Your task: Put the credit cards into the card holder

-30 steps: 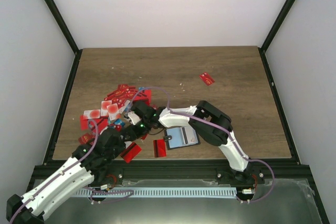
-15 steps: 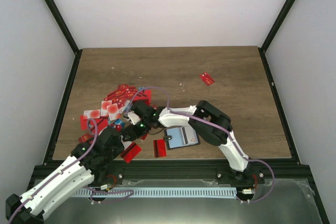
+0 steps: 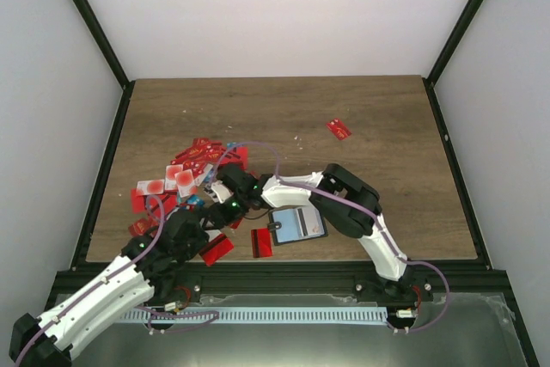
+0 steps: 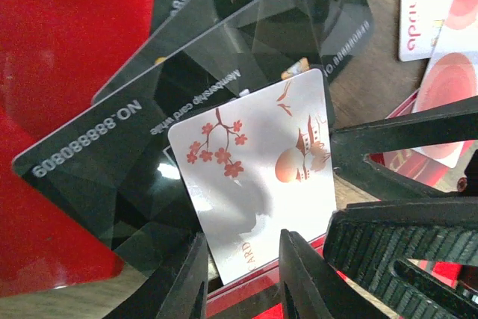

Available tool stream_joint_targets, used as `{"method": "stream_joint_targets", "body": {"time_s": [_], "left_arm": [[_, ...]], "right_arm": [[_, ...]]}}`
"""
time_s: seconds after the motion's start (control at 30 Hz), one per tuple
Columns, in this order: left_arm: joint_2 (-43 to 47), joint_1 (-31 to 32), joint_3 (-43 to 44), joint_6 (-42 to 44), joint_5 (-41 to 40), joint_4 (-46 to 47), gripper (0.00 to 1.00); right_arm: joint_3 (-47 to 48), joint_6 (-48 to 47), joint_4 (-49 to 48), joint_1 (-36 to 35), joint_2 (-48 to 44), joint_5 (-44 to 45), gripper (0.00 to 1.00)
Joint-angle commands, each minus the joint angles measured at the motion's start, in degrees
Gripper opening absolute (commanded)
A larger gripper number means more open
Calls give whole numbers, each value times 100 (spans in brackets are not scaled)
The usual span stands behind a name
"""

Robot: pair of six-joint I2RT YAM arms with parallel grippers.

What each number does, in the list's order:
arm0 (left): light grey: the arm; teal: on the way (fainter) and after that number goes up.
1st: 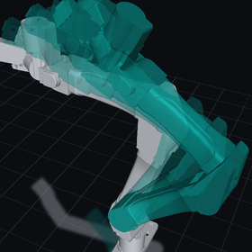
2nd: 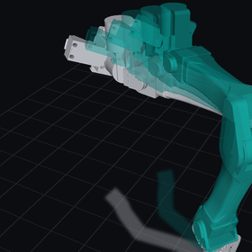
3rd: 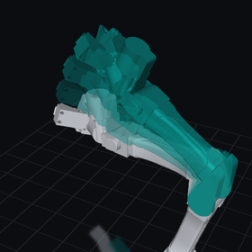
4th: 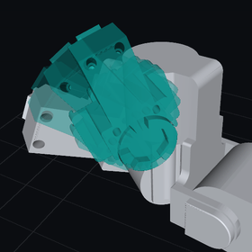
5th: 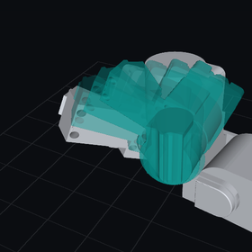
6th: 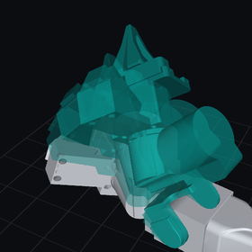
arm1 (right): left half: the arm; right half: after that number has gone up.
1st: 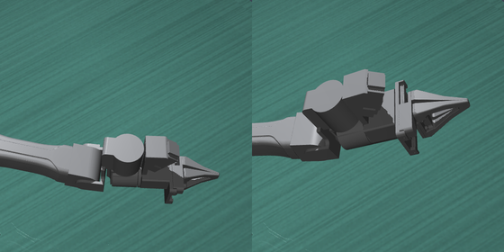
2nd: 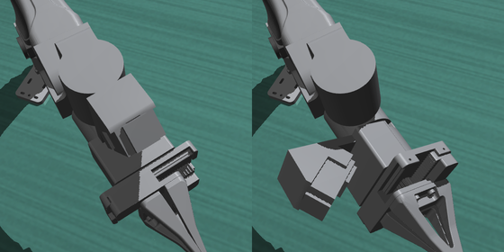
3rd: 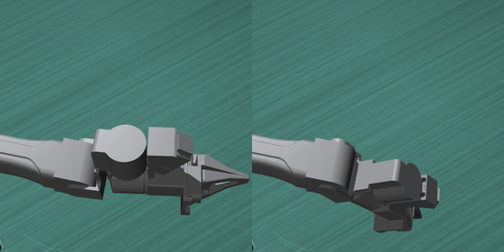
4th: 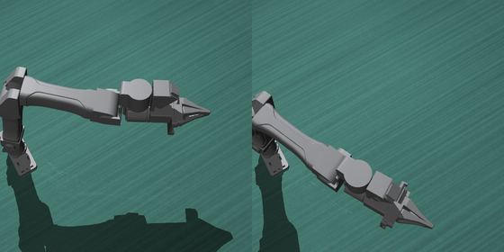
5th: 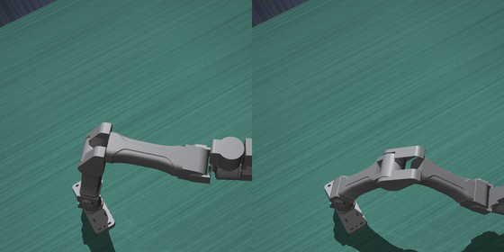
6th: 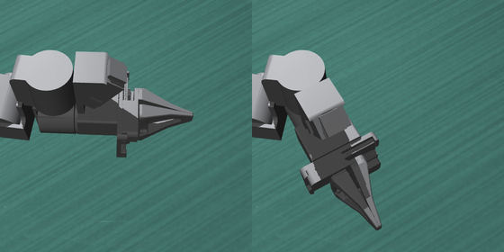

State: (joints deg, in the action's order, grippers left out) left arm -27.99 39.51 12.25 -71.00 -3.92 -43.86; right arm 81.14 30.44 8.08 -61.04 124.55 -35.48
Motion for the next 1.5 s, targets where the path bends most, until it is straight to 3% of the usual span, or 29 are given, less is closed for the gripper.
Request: {"method": "stream_joint_targets", "body": {"time_s": [0.0,0.33,0.8,1.07,1.47], "left_arm": [[73,9,-385,-60,43,340,30],[105,12,-638,240,69,1559,30],[69,0,-637,593,-20,2032,29],[64,0,-739,739,68,2375,27],[151,2,-786,1263,492,2977,26]], "right_arm": [[-397,-84,275,70,20,-69,49],[-918,-90,-168,460,-331,-726,48],[-1407,122,-1304,739,-562,-1944,44],[-1400,388,-1578,877,-382,-1789,37],[-1249,446,-1428,980,-75,-1484,36]]}}
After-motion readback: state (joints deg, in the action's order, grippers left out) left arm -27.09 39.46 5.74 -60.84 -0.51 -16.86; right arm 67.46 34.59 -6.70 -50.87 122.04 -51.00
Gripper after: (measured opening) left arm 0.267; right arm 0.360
